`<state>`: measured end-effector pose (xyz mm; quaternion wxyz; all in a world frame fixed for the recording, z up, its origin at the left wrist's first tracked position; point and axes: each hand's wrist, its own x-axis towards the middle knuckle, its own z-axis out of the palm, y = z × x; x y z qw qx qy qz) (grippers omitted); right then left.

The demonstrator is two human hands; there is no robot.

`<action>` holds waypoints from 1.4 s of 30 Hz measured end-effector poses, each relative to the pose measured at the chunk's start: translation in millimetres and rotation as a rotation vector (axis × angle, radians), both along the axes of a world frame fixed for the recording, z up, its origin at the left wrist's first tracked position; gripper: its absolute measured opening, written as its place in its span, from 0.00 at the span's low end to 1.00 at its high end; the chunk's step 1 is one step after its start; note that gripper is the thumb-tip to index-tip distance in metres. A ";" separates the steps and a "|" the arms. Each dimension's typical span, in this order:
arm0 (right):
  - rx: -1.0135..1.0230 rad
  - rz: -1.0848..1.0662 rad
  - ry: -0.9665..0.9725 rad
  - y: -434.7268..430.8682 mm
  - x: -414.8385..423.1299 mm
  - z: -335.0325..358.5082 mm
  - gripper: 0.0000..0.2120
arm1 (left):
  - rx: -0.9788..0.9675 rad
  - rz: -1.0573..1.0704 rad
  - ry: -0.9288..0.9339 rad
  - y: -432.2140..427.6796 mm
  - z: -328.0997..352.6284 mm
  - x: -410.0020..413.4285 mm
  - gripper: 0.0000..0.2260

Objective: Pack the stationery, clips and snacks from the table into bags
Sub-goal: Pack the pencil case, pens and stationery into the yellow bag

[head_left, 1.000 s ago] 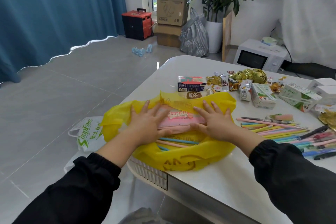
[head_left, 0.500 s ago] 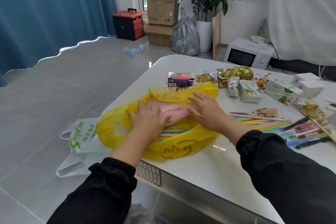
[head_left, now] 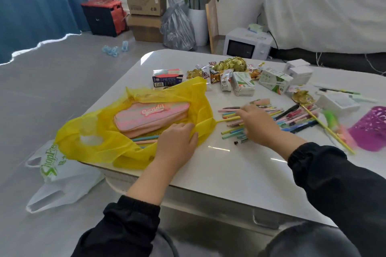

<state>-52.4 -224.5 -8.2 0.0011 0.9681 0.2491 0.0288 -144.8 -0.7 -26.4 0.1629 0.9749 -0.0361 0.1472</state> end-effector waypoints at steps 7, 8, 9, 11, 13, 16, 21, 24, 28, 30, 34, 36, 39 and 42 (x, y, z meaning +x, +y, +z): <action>-0.193 0.045 -0.026 -38.9 -0.1 -4.1 0.11 | 0.071 -0.067 -0.106 -4.1 -2.7 -4.7 0.17; -0.200 0.051 -0.026 -41.1 -1.1 -3.7 0.10 | 0.062 -0.073 -0.109 -4.2 -2.8 -5.0 0.17; -0.206 0.050 -0.028 -42.8 -2.7 -3.3 0.10 | 0.055 -0.079 -0.116 -4.2 -3.3 -5.0 0.17; -0.225 0.042 -0.030 -45.3 -6.1 -4.8 0.08 | 0.039 -0.085 -0.127 -4.3 -3.3 -5.1 0.16; -0.242 0.059 -0.050 -46.6 -8.0 -10.6 0.07 | 0.021 -0.087 -0.134 -4.0 -3.0 -4.4 0.16; -0.236 0.100 -0.078 -46.5 -5.7 -20.1 0.06 | 0.006 -0.085 -0.140 -3.9 -3.2 -4.0 0.16; -0.293 0.108 -0.064 -41.6 1.6 -14.2 0.07 | -0.001 -0.079 -0.146 -2.5 -6.2 -3.6 0.15; -0.283 0.116 0.037 -37.7 3.0 -9.5 0.07 | -0.010 -0.082 -0.151 -0.7 -6.6 -4.5 0.16; -0.261 0.102 0.169 -34.6 5.1 -7.2 0.07 | -0.024 -0.081 -0.160 0.5 -6.5 -3.6 0.16; -0.266 0.110 0.201 -33.6 8.0 -6.8 0.08 | -0.034 -0.079 -0.162 1.0 -7.1 -3.4 0.16; -0.344 0.150 0.227 -27.9 14.3 -1.9 0.09 | -0.040 -0.083 -0.157 1.7 -8.0 -3.2 0.16; -0.399 0.168 0.220 -23.1 16.3 -1.6 0.09 | -0.042 -0.087 -0.152 1.9 -7.8 -3.4 0.16; -0.474 0.195 0.188 -17.6 15.9 -6.8 0.07 | -0.027 -0.091 -0.147 2.2 -6.8 -4.5 0.16; -0.468 0.209 0.149 -15.7 12.0 -9.2 0.07 | -0.022 -0.090 -0.144 2.7 -4.9 -5.7 0.16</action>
